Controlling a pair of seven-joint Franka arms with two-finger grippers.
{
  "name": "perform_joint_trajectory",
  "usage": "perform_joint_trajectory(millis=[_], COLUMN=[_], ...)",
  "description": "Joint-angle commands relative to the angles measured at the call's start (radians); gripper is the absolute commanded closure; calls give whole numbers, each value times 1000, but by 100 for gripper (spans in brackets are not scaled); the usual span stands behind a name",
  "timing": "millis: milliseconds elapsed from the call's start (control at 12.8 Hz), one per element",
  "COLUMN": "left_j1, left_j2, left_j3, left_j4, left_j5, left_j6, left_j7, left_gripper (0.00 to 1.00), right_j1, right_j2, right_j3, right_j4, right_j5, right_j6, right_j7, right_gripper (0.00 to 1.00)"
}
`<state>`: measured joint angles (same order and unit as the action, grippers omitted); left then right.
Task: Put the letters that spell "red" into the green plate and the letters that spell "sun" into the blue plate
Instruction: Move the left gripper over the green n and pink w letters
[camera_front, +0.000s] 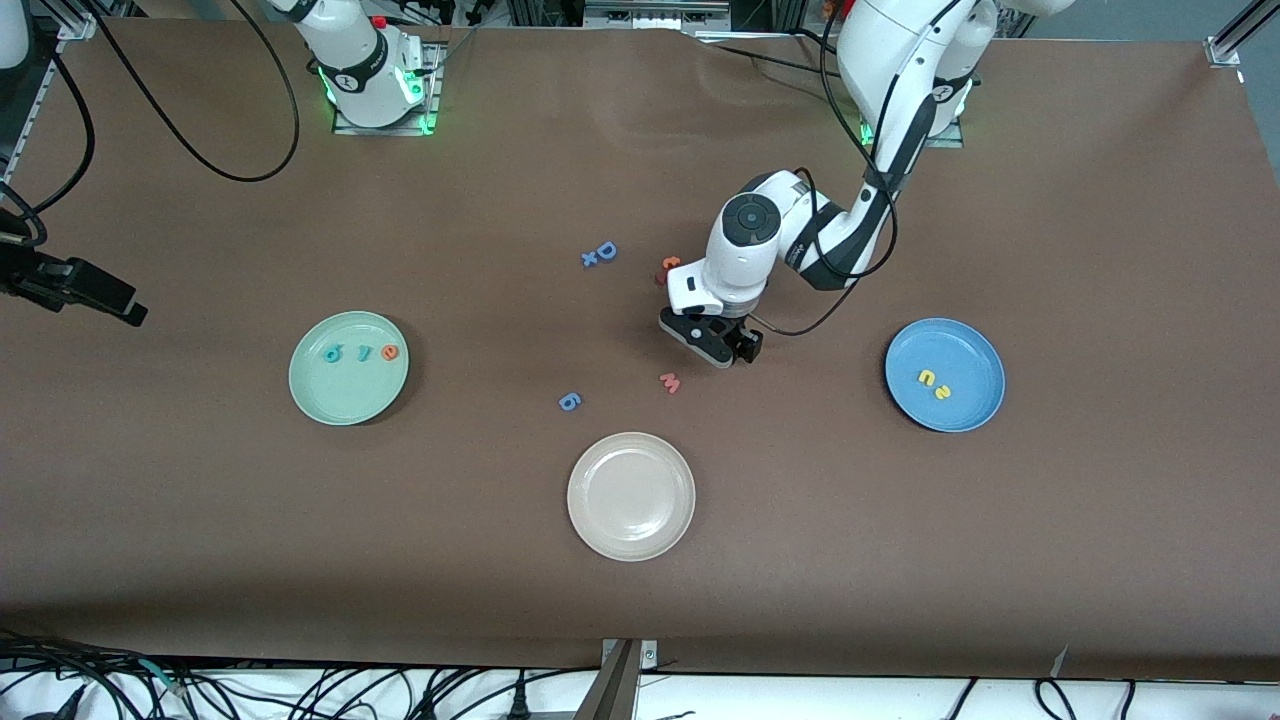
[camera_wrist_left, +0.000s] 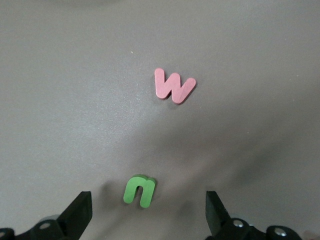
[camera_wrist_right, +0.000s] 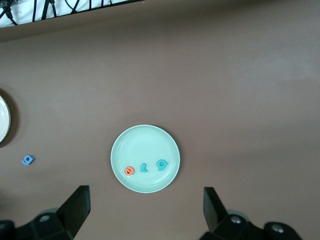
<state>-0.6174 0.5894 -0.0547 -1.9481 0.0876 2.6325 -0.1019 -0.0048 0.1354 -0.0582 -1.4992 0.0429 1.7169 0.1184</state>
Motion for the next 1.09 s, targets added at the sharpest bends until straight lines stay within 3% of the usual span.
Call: perform_joint_trajectory(millis=[0, 702, 1013], left_j1=[-2, -4, -4], left_j2=[-3, 38, 52], left_j3=[10, 9, 10], left_j4=[-15, 18, 34], left_j5=[72, 138, 145], left_j6=[15, 17, 17], left_j7=[-1, 5, 24], left_gripper=[1, 1, 6], right_j1=[-3, -1, 11], right_j2=[-13, -25, -7], right_j3=[8, 9, 14], right_j4=[-1, 1, -4], right_j5=[-17, -18, -17], right_j6=[1, 12, 45], right_j7=[10, 14, 15], right_gripper=[0, 0, 0])
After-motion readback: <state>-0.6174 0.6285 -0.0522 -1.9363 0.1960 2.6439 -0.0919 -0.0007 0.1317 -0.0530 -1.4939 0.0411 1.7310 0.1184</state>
